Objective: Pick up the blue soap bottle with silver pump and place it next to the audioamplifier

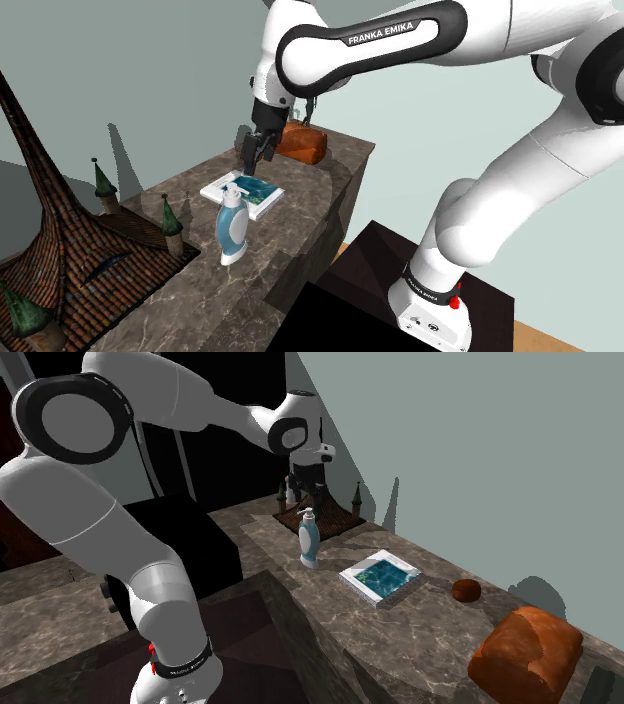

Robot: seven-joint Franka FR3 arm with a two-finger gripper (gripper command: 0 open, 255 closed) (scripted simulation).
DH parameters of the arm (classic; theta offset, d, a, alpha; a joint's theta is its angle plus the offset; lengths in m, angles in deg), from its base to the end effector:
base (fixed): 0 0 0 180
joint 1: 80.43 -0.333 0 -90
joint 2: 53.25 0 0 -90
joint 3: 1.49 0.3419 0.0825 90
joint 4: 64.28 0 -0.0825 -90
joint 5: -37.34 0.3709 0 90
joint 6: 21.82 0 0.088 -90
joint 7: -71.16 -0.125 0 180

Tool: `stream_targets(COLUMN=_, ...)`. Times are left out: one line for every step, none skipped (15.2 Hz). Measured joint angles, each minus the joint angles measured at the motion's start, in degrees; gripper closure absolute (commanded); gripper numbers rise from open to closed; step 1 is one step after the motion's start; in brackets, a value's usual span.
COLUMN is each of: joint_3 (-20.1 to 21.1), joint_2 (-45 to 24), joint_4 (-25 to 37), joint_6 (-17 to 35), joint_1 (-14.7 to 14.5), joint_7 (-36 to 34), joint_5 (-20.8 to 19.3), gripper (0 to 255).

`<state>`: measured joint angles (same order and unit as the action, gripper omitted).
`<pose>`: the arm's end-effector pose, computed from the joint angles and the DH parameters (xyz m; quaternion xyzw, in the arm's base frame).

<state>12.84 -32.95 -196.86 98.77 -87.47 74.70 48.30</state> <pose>0.4033 0.1793 0.5020 -0.9824 -0.1684 -0.0618 0.0522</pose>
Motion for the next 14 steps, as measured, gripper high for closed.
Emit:
stream_targets(joint_3=0.64, joint_2=-1.85, joint_4=0.78, joint_6=1.13, joint_1=-0.17, joint_7=-0.22, joint_5=-0.31, gripper=0)
stream_targets(joint_3=1.54, joint_2=-3.46, joint_4=0.88, joint_6=2.69, joint_1=-0.53, joint_7=-0.79, joint_5=-0.54, gripper=0)
stream_targets(joint_3=2.36, joint_2=-5.09, joint_4=1.51, joint_6=3.82, joint_1=-0.82, joint_7=-1.37, joint_5=-0.94, gripper=0)
stream_targets(joint_3=3.11, joint_2=-7.12, joint_4=2.64, joint_6=4.79, joint_1=-1.02, joint_7=-1.93, joint_5=-1.53, gripper=0)
stream_targets(joint_3=3.50, joint_2=-8.11, joint_4=2.84, joint_6=5.61, joint_1=-1.17, joint_7=-2.18, joint_5=-1.77, gripper=0)
stream_targets(joint_3=3.79, joint_2=-8.87, joint_4=2.87, joint_6=6.35, joint_1=-1.27, joint_7=-2.43, joint_5=-1.96, gripper=0)
stream_targets(joint_3=4.04, joint_2=-9.60, joint_4=2.80, joint_6=7.16, joint_1=-1.34, joint_7=-2.69, joint_5=-2.14, gripper=0)
stream_targets(joint_3=4.14, joint_2=-10.03, joint_4=2.51, joint_6=7.90, joint_1=-1.36, joint_7=-2.73, joint_5=-2.23, gripper=0)
stream_targets(joint_3=4.23, joint_2=-10.48, joint_4=2.09, joint_6=8.74, joint_1=-1.37, joint_7=-2.76, joint_5=-2.30, gripper=0)
stream_targets(joint_3=4.34, joint_2=-11.01, joint_4=1.85, joint_6=9.51, joint_1=-1.38, joint_7=-2.86, joint_5=-2.43, gripper=0)
stream_targets(joint_3=4.42, joint_2=-11.55, joint_4=1.60, joint_6=10.29, joint_1=-1.37, joint_7=-2.93, joint_5=-2.56, gripper=0)
stream_targets(joint_3=4.62, joint_2=-12.04, joint_4=0.96, joint_6=11.42, joint_1=-1.46, joint_7=-3.14, joint_5=-2.63, gripper=0)
stream_targets(joint_3=4.68, joint_2=-12.46, joint_4=0.91, joint_6=11.87, joint_1=-1.45, joint_7=-3.23, joint_5=-2.76, gripper=0)
stream_targets(joint_3=4.69, joint_2=-12.66, joint_4=0.93, joint_6=12.05, joint_1=-1.43, joint_7=-3.23, joint_5=-2.82, gripper=0)
